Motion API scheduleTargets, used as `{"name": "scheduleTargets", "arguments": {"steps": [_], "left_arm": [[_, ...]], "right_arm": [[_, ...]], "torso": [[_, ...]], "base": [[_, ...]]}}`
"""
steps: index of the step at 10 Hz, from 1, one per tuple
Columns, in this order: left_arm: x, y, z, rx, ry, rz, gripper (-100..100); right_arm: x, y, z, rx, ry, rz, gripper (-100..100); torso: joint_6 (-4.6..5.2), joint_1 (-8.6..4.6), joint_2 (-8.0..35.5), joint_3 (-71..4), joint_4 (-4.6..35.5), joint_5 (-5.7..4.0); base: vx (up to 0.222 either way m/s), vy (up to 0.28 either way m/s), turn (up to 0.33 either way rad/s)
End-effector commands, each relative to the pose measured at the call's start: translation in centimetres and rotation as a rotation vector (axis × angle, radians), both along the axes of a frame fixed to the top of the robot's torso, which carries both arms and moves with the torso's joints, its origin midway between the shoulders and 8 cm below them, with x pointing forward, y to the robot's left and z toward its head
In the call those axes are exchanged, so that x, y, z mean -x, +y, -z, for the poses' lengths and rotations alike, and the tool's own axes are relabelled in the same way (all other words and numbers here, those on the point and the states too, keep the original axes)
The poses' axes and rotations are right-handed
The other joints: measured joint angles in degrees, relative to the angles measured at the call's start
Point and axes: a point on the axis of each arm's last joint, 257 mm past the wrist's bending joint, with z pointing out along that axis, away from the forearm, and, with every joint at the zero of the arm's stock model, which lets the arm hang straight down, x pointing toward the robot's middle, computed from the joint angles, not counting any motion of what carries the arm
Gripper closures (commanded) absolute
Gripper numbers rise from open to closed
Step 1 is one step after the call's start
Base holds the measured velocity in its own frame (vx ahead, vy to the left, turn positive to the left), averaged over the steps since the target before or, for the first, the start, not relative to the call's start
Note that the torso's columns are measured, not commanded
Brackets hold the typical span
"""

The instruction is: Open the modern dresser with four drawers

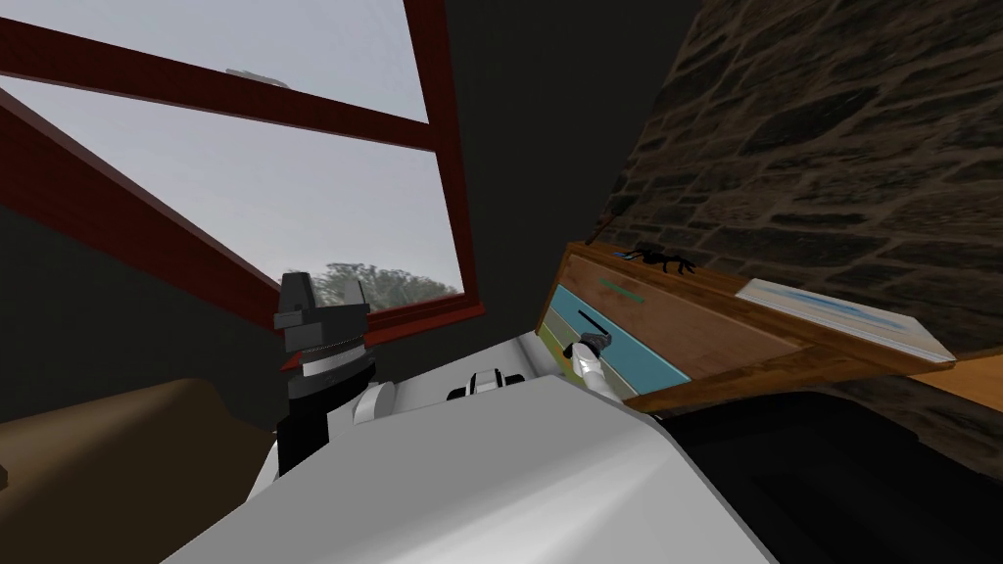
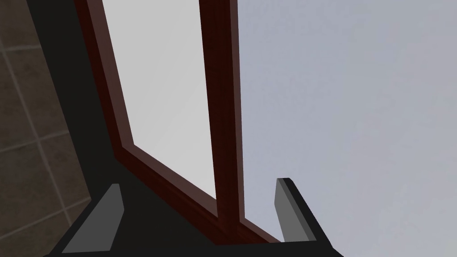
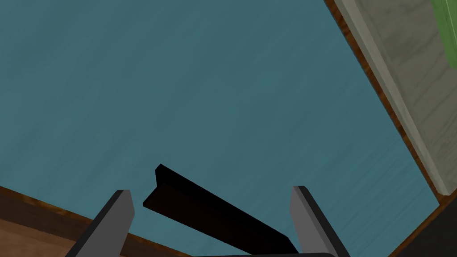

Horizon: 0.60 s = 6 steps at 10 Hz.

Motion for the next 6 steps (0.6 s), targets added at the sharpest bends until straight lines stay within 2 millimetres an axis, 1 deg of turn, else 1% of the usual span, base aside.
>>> {"name": "scheduleTargets", "arguments": {"steps": [1,3,6], "left_arm": [[0.0,0.0,0.0,0.0,0.0,0.0,0],[0.0,0.0,0.0,0.0,0.0,0.0,0],[0.0,0.0,0.0,0.0,0.0,0.0,0]], "right_arm": [[1.7,-1.4,-0.1,0.045,0.047,0.039,-100],[3.2,-2.5,-0.4,0.091,0.086,0.073,-100],[4.5,-3.6,-1.1,0.14,0.124,0.103,-100]], "torso": [[0.01,-0.09,0.1,0.06,0.02,-0.02],[0.02,-0.12,0.07,0.05,0.02,-0.04],[0.01,-0.08,0.05,0.03,0.01,-0.02]], "base": [[0.032,0.033,0.003],[0.044,0.035,0.001],[0.036,0.029,0.0]]}}
